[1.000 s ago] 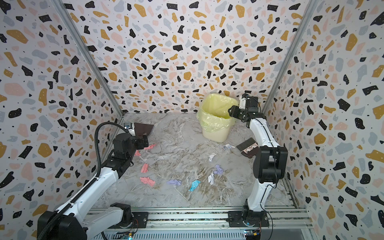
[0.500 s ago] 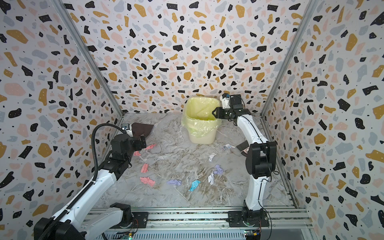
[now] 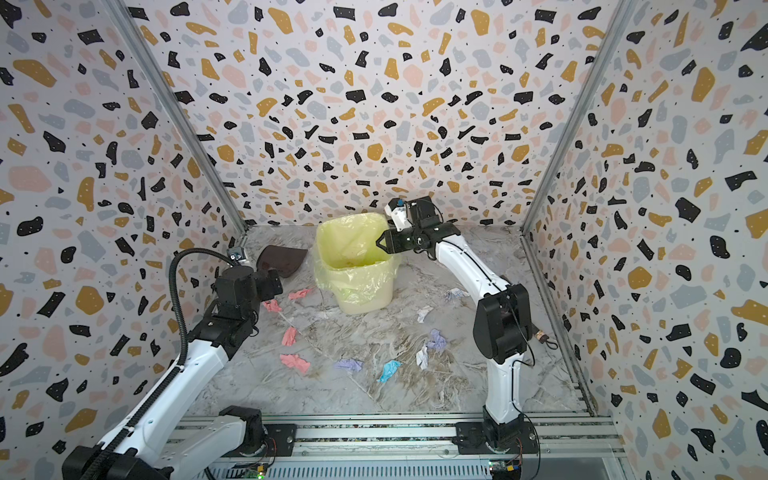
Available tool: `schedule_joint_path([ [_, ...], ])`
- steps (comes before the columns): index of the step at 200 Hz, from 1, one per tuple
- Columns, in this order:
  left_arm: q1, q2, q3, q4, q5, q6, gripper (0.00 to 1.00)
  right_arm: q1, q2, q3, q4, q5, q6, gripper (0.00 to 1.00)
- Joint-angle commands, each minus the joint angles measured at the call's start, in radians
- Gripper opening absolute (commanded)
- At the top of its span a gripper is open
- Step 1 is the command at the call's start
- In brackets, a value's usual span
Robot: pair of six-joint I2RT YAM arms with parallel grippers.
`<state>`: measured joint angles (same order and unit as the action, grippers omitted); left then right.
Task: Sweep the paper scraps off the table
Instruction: 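Push the yellow bin toward the table centre with the right gripper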
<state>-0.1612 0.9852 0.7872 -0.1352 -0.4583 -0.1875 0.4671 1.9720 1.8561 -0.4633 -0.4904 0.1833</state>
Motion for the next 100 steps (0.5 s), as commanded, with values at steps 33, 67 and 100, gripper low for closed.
schedule_joint_path([
  [33, 0.006, -0.03, 0.079, -0.02, -0.004, -0.028, 0.99, 0.035, 0.01, 0.009, -0.082, 0.016, -0.028, 0.51],
  [67, 0.006, -0.038, 0.104, -0.03, 0.066, -0.015, 1.0, 0.008, -0.034, 0.025, -0.059, 0.024, 0.011, 0.69],
  [100, 0.006, -0.055, 0.099, -0.032, 0.114, -0.01, 1.0, -0.027, -0.103, 0.042, -0.059, 0.016, 0.042, 0.85],
])
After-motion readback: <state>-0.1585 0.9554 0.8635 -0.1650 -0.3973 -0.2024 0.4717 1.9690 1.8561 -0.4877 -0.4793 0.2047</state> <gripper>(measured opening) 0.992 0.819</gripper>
